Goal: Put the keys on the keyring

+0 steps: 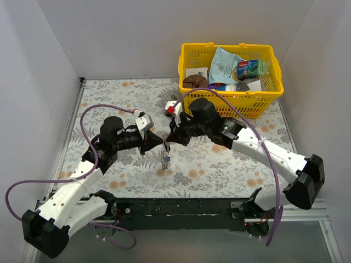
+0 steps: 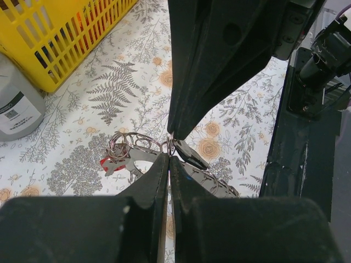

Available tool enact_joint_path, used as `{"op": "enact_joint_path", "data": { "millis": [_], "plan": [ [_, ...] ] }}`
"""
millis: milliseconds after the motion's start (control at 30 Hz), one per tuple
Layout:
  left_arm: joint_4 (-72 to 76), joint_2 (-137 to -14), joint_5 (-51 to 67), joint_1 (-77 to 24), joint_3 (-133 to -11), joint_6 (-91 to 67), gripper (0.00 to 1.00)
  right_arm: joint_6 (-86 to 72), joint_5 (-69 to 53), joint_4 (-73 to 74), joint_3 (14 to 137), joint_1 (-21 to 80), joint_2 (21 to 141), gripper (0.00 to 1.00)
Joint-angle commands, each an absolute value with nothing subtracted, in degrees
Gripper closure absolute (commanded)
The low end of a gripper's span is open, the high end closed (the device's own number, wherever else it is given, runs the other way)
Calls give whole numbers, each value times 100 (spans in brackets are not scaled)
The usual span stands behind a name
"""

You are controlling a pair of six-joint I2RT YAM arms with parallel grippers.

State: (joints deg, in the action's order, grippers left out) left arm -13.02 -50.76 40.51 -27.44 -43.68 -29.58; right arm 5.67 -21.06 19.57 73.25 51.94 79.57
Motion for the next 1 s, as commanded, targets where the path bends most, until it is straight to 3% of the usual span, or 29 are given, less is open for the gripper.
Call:
{"op": "enact_joint_path", "data": {
  "millis": [0, 767, 867, 900, 967],
  "plan": [
    [-1151, -4817, 4438, -2742, -4553, -2813, 100, 413, -1951, 1556, 7357, 5089, 7858, 99],
    [-668, -4526, 4439, -2751, -4333, -2927, 100, 448, -2409, 1178, 6733, 4913, 7409, 99],
    [-668, -4518, 4447, -2742, -4324, -2918, 100, 466, -2242, 1204, 6698, 4878, 7304, 83],
    [-651, -4509, 4439, -2742, -4316, -2918, 100, 483, -2215, 1195, 6671, 4861, 7217, 67],
    [-642, -4491, 4456, -2742, -4307, -2918, 100, 518, -2162, 1108, 6610, 4816, 7111, 52]
  ]
}}
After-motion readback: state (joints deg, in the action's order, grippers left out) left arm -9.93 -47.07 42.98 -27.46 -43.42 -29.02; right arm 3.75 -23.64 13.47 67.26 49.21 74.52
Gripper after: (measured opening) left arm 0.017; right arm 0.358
